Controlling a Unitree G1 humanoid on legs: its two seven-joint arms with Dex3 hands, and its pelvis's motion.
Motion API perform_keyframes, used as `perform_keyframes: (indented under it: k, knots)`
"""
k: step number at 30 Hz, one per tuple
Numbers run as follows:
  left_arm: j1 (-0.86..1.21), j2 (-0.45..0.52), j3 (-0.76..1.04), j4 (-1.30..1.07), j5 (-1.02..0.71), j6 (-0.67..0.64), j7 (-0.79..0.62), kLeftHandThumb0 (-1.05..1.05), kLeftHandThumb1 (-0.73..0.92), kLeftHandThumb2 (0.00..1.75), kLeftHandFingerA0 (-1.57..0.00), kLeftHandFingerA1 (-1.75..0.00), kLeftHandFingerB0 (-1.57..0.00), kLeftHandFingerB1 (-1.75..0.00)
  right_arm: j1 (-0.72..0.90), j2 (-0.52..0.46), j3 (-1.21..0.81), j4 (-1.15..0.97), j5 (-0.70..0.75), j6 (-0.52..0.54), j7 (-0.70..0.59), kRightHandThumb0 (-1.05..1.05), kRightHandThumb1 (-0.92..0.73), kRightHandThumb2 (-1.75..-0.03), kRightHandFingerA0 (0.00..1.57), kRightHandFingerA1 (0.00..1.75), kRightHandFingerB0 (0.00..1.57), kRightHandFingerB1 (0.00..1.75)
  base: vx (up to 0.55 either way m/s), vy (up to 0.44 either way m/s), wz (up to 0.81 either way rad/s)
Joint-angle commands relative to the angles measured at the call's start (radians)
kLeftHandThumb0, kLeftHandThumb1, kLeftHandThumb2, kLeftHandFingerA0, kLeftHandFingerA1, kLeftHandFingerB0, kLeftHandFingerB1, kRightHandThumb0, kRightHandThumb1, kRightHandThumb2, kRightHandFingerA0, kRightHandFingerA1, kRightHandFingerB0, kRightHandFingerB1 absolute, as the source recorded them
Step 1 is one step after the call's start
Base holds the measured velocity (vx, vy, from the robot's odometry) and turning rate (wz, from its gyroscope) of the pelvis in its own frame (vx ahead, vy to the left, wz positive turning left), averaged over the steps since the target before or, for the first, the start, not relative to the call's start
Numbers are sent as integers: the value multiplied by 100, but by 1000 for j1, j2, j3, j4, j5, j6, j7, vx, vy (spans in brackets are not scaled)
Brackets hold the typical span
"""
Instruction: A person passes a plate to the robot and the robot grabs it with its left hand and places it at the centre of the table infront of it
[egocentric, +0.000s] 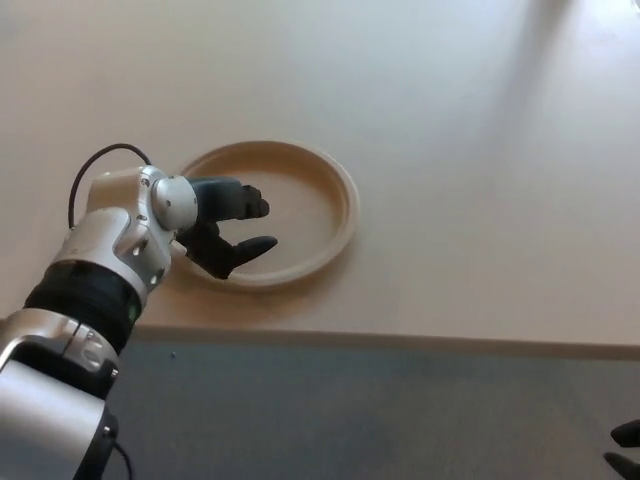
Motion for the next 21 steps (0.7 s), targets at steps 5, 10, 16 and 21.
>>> perform_keyframes:
  k: [5, 10, 16, 21]
  knots:
    - [220, 90, 47, -512, -86, 67, -85, -95, 82, 125, -1, -27, 0, -9, -7, -22, -14, 2, 12, 10, 26, -75, -67, -60, 28, 63, 21, 48, 0, 0, 0]
    - [482, 153, 166, -1089, -21, 40, -1, -97, 92, 130, -5, -23, -5, -11, 5, -18, -4, 1, 3, 1, 29, -72, -69, -60, 28, 63, 22, 48, 0, 0, 0]
    - [759, 153, 354, -1567, -103, -43, -45, -84, 80, 122, -5, -45, -5, -27, 9, -24, -19, 3, 19, 5, 45, -71, -69, -61, 27, 62, 21, 47, 0, 0, 0]
    - [1033, 137, 444, -1812, -138, -169, -37, -96, 92, 86, -22, -36, -8, -26, 17, -20, -16, 10, 16, 14, 38, -71, -68, -59, 32, 66, 20, 48, 0, 0, 0]
